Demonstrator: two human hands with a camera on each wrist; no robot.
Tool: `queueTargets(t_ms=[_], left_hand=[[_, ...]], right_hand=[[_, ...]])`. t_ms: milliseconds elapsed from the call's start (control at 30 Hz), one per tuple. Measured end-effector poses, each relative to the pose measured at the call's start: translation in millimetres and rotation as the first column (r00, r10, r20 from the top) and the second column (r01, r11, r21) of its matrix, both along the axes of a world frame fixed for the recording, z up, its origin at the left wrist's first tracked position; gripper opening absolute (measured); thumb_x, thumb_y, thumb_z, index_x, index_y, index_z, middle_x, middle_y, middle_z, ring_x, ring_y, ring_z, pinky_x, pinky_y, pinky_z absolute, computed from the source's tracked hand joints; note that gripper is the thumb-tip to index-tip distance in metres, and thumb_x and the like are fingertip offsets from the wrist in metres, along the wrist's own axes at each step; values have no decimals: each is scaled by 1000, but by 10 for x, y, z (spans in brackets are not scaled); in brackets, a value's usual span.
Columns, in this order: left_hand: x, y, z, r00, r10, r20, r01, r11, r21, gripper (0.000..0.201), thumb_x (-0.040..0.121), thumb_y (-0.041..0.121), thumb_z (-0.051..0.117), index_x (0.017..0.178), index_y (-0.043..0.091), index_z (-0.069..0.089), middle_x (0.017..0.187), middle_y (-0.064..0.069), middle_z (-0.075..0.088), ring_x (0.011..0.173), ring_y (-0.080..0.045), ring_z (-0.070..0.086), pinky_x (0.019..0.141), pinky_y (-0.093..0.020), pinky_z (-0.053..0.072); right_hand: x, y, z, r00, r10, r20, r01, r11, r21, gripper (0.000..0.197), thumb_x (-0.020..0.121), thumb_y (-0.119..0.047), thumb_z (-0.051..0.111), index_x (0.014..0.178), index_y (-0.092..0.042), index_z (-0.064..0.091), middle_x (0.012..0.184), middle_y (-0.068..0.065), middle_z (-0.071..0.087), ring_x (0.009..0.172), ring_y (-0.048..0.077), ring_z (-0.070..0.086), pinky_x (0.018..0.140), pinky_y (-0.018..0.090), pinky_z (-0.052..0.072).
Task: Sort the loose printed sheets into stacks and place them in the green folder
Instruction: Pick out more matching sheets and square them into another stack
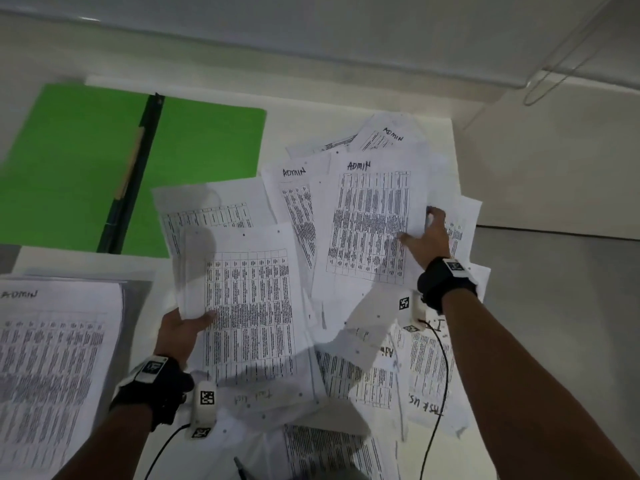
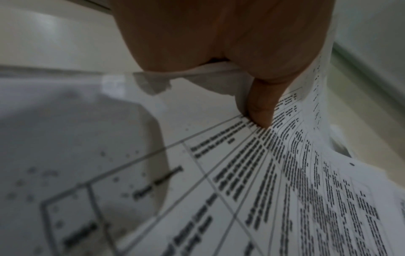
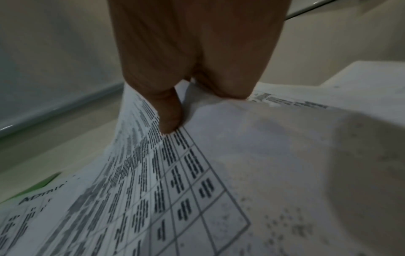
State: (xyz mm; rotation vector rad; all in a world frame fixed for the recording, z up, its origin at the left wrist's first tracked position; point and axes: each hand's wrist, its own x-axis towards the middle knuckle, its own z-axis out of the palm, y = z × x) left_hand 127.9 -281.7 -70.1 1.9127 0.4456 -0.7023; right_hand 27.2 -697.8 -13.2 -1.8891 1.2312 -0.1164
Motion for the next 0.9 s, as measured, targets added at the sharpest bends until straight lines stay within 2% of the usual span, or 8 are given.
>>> queueTargets(t_ms=[67,133,300,467,600,700,800,900], left_hand=[[1,-2,1,1000,-13,7,13,1000,-4,24,80,11,73,102,4,65,91,-13,66,92,-29,59,87,-40,42],[2,-3,-5,1000,-17,15,17,1000,-6,23,81,10,73,101,4,66,91,-13,66,92,-28,59,86,-39,42],[22,42,-65,999,-30,10,30,1000,-4,30,80,12,73,106,0,66,95,-16,67,93,-29,60,88,-40,44],[32,60,-31,997,-72,20,73,997,-40,26,80,7,72,104,0,66,95,-15,67,92,-28,61,86,-38,43],[-30,202,-2,995,-98,16,99,993,-65,29,82,9,72,109,0,66,100,-15,68,97,-28,62,90,-38,44],[-164,306,74,991,-130,10,130,988,-83,27,83,10,71,107,0,65,100,-16,67,95,-28,60,86,-35,41],[-344,390,172,985,-174,4,174,982,-76,21,84,12,71,102,3,65,96,-15,67,91,-26,60,84,-32,40],[-522,484,198,975,-224,-12,222,972,-75,19,83,11,71,101,6,65,95,-14,68,93,-26,62,88,-35,44]], right_hand=[[80,36,-41,997,-65,28,61,990,124,108,75,-14,82,151,-14,5,155,21,25,141,33,31,108,35,31],[159,123,-63,983,-174,53,153,947,281,122,70,-15,86,153,-12,-3,160,18,13,147,31,19,116,42,21],[279,346,-137,990,-102,-93,131,910,393,101,69,-13,86,143,15,23,148,25,37,138,38,34,110,44,31],[154,326,44,995,-82,-62,95,966,240,93,68,-19,87,140,8,34,141,20,46,133,37,41,107,43,35],[-230,199,589,987,-69,142,42,981,188,41,65,-9,86,98,-2,63,93,12,67,81,21,64,88,38,51],[-566,160,1012,962,-69,264,8,974,226,48,55,-14,88,99,-6,68,97,11,73,79,20,71,78,36,58],[-824,212,1332,942,-42,334,-47,966,253,33,67,-4,82,96,-9,68,101,10,72,81,14,72,74,31,59],[-993,410,1406,939,3,344,-115,945,306,41,70,-1,80,108,-6,66,100,2,72,81,4,71,66,18,56]])
